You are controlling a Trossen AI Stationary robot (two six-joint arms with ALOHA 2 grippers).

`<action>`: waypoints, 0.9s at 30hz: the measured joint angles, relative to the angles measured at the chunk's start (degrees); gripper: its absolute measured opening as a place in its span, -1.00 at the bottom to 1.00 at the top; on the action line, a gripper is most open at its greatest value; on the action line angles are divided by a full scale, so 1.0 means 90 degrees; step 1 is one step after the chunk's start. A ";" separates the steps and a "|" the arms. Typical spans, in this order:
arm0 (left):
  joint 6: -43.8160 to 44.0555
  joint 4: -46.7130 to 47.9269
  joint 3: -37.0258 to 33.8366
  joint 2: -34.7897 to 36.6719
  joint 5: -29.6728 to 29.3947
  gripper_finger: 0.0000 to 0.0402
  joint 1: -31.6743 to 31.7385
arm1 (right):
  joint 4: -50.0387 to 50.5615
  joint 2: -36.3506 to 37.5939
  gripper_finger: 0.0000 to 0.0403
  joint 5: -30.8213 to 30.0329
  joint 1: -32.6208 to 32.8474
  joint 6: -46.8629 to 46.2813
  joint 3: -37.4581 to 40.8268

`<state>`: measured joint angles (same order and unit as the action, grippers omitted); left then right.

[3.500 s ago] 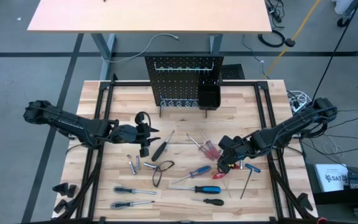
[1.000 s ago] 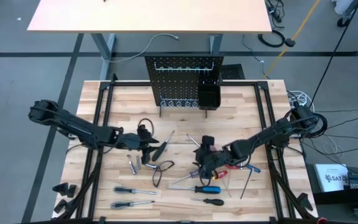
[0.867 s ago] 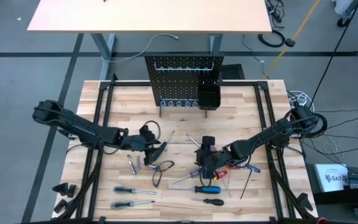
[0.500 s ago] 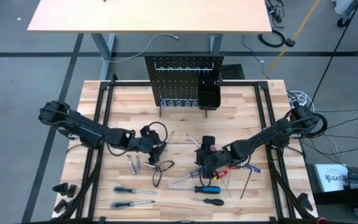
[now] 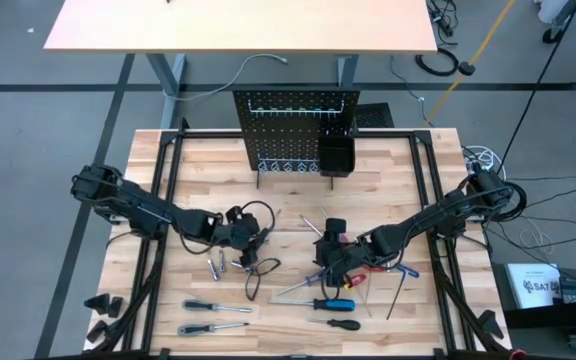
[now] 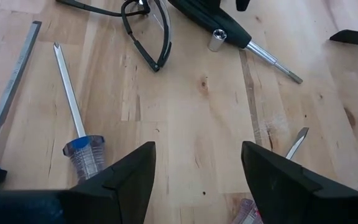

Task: Hang tools onto peg board
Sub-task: Hang the bottom right black screwdriver on the peg board

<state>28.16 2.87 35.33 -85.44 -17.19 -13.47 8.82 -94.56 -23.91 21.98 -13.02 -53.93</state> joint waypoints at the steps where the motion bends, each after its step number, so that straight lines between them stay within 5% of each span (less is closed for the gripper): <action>1: 0.0002 0.0008 0.0000 -0.0040 0.0039 -0.11 0.0000 | -0.0002 0.0000 0.13 0.0001 0.0000 0.0000 0.0000; 27: -0.1062 -0.0016 0.0010 -0.0647 0.0214 -0.12 0.0000 | 0.0002 0.0002 0.13 0.0000 0.0000 -0.0002 0.0000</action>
<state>18.61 2.73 35.42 -91.26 -15.26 -13.47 8.84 -94.54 -23.91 21.98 -13.04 -53.93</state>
